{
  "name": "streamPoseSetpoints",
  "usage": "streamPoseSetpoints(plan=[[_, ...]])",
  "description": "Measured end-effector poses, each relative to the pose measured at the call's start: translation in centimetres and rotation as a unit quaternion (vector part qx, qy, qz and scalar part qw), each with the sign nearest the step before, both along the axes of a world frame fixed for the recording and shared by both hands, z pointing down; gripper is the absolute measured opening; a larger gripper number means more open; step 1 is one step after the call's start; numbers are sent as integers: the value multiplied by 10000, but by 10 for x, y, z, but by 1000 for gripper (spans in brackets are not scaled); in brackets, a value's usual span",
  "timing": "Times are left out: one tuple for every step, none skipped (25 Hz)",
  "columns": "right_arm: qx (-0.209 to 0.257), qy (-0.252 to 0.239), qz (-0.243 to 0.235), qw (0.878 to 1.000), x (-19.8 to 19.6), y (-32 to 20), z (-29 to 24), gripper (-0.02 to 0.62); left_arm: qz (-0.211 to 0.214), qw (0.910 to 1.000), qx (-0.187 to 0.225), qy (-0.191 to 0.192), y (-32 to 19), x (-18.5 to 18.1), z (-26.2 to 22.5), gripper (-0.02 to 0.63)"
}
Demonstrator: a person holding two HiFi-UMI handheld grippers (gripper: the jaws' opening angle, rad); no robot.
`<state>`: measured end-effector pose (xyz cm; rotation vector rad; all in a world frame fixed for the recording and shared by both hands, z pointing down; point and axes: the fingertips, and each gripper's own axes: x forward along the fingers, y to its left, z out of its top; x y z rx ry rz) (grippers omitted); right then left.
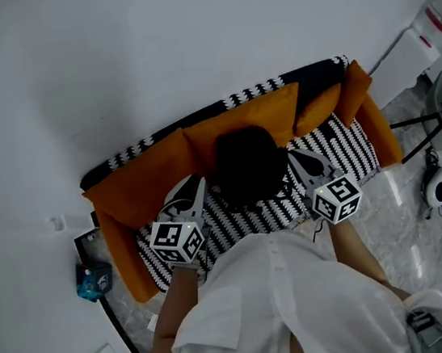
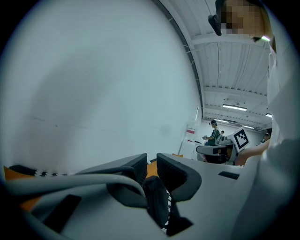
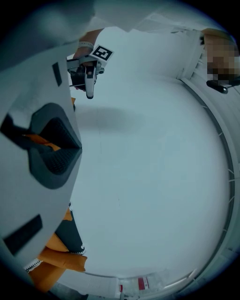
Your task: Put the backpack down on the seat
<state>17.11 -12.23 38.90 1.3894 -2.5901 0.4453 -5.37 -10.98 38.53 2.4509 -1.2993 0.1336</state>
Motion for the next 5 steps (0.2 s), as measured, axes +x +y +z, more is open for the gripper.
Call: streamPoseSetpoints(plan=[[-8,-2,2,10000,1,1,1,17,16,10000,0,9,1,2,0,81],[-17,-5,5,10000,1,3,2,17,32,10000,-3,17,3,3,0,81],[-25,-8,9,10000,1,5,2,17,49,10000,-8,23,4,4,1,81],[-33,-12,13,10000,1,7,3,17,65,10000,-14,27,6,5,1,81],[-41,-16,17,10000,1,9,4,17,80,10000,-20,31,8,6,1,81]])
